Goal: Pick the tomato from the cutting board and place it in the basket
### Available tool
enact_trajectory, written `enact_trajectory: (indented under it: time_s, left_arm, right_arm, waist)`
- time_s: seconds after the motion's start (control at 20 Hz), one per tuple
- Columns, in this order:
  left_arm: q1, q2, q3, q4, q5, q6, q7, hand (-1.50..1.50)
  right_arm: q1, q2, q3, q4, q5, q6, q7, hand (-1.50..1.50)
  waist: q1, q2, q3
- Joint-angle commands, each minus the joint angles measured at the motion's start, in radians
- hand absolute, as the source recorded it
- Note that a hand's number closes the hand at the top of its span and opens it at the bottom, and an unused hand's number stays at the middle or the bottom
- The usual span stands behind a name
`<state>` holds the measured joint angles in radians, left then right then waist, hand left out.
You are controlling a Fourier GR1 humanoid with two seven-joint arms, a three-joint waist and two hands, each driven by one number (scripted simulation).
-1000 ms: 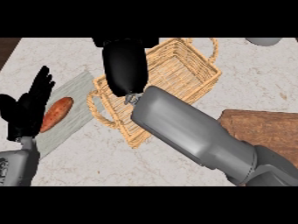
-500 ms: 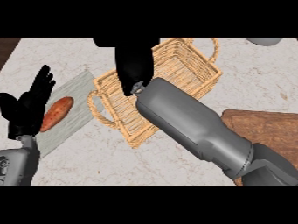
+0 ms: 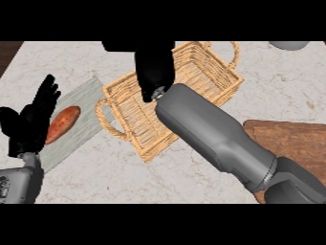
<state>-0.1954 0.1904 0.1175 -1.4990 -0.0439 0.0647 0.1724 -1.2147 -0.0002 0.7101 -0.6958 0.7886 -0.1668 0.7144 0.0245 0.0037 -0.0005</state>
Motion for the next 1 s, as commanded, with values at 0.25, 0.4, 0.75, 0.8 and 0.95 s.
enact_trajectory:
  time_s: [0.25,0.4,0.75,0.8,0.95]
  left_arm:
    - [-0.048,-0.012,0.004,0.053,-0.013,0.016,0.005,0.00]
    - [-0.085,0.005,0.025,0.064,0.016,-0.008,0.018,0.00]
    - [-0.056,0.047,0.039,0.070,0.018,-0.054,-0.016,0.00]
    - [-0.043,0.003,0.009,-0.001,-0.003,-0.003,0.029,0.00]
    - [-0.005,-0.027,-0.002,0.023,-0.021,0.015,-0.030,0.00]
  right_arm:
    - [0.020,0.000,0.024,0.118,0.022,-0.034,-0.060,1.50]
    - [0.035,0.000,0.064,0.090,0.012,-0.037,-0.020,1.50]
    - [0.012,0.000,0.019,0.118,-0.048,0.038,-0.054,1.50]
    - [0.022,0.000,0.048,0.131,-0.062,0.040,-0.038,1.50]
    - [0.080,0.000,0.040,0.124,-0.042,0.008,-0.078,1.50]
  waist:
    - [-0.003,0.003,0.000]
    - [0.000,0.003,0.000]
    - [0.006,0.002,0.000]
    - [0.018,0.003,0.000]
    - [0.001,0.000,0.000]
